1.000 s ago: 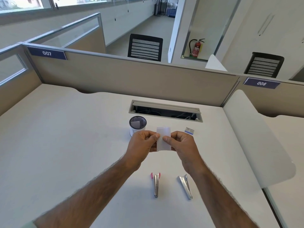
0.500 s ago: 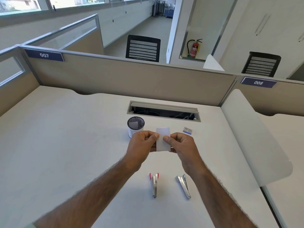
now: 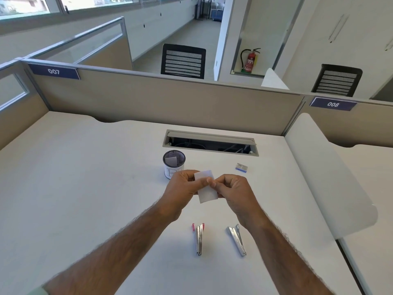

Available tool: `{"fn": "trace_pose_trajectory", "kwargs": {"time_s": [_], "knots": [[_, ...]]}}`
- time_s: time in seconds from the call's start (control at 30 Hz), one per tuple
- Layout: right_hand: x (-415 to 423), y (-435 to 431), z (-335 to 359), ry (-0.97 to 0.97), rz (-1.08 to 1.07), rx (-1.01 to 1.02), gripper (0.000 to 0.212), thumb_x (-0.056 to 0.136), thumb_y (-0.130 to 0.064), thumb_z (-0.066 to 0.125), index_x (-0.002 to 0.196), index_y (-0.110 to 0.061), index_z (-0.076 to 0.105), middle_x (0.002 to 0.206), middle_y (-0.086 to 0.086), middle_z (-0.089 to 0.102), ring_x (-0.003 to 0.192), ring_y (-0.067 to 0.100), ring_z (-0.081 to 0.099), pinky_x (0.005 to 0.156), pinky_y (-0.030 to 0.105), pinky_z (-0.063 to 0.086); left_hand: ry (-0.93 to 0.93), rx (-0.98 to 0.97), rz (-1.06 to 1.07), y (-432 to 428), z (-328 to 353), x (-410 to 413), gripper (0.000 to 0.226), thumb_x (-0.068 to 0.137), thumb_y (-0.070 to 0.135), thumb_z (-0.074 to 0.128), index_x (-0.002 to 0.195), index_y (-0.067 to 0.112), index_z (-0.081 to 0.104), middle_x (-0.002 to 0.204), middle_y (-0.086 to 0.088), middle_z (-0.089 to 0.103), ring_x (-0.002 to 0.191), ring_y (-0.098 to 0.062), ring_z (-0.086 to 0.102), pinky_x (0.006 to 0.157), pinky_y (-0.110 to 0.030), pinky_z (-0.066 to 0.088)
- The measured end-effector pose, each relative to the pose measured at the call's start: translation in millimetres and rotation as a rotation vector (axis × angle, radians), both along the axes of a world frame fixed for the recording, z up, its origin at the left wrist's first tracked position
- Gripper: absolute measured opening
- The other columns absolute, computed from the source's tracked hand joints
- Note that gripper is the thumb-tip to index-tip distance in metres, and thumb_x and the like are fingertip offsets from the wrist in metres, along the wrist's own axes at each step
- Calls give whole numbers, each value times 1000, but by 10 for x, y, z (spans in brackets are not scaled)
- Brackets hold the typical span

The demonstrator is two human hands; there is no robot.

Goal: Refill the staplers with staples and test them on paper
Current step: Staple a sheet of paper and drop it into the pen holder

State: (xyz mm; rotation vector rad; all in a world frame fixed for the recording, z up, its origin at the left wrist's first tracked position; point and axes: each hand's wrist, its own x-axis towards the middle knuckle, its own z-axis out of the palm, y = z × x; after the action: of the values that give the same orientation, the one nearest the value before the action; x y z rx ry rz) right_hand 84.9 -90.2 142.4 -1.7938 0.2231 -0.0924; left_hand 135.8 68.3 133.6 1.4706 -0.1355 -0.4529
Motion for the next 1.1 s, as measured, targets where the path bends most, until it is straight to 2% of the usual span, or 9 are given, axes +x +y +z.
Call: {"fn": "trace_pose_trajectory", "kwargs": {"time_s": [0.13,0.23,0.37,0.43,0.53,0.67,0.8,0.93,1.1], "knots": [[8,-6,16,19,47,21,20,92,-16,71,77,-3,72,81,20,72,75,20,65,76,43,58,13,26,21,-7,-16,37,14,90,24,78,87,10,79,84,-3,74,81,-15,66,78,-34,56],[14,9,24,30,58,50,19,92,-13,71,78,1,71,79,24,69,72,18,61,71,34,53,18,2,38,-17,-24,29,14,91,18,76,80,10,78,80,-1,72,77,-14,64,75,-33,53],[-34,21,-51,99,71,40,21,90,-12,72,74,0,69,72,13,65,69,19,55,70,35,46,43,-85,150,37,70,170,19,93,1,63,79,5,75,76,4,74,68,-8,64,77,-32,55],[-85,13,-109,129,70,21,22,90,-13,71,71,-4,69,69,9,65,67,18,53,70,37,43,28,-82,112,113,161,270,15,95,7,67,83,7,77,74,-1,72,71,-14,63,78,-32,60],[-107,-8,-129,133,65,20,22,89,-13,71,69,-5,69,66,6,63,64,17,52,69,36,41,-19,123,-95,158,175,274,19,87,36,79,94,18,80,89,4,78,82,-10,69,77,-24,58],[-49,23,-91,116,80,34,22,89,-16,71,73,-1,69,70,11,64,68,20,55,69,38,43,-52,266,-165,67,72,181,11,88,30,80,87,20,82,91,4,80,87,-12,67,80,-30,51],[-31,24,-94,111,82,40,22,89,-15,71,69,-6,70,66,5,63,66,18,53,69,37,43,-20,245,-132,61,50,193,12,89,26,79,87,14,82,92,-2,80,84,-13,67,78,-31,52],[-34,25,-78,113,84,64,23,90,-15,70,68,-8,71,67,5,62,67,17,53,70,37,44,-31,271,-167,69,27,203,15,91,27,77,85,14,80,87,0,79,74,-6,66,70,-23,54],[-40,52,-2,119,74,56,22,93,-14,66,74,-8,75,67,6,73,64,14,61,71,31,49,61,65,30,103,65,293,12,90,20,77,82,12,74,79,6,73,81,-15,66,67,-26,55]]}}
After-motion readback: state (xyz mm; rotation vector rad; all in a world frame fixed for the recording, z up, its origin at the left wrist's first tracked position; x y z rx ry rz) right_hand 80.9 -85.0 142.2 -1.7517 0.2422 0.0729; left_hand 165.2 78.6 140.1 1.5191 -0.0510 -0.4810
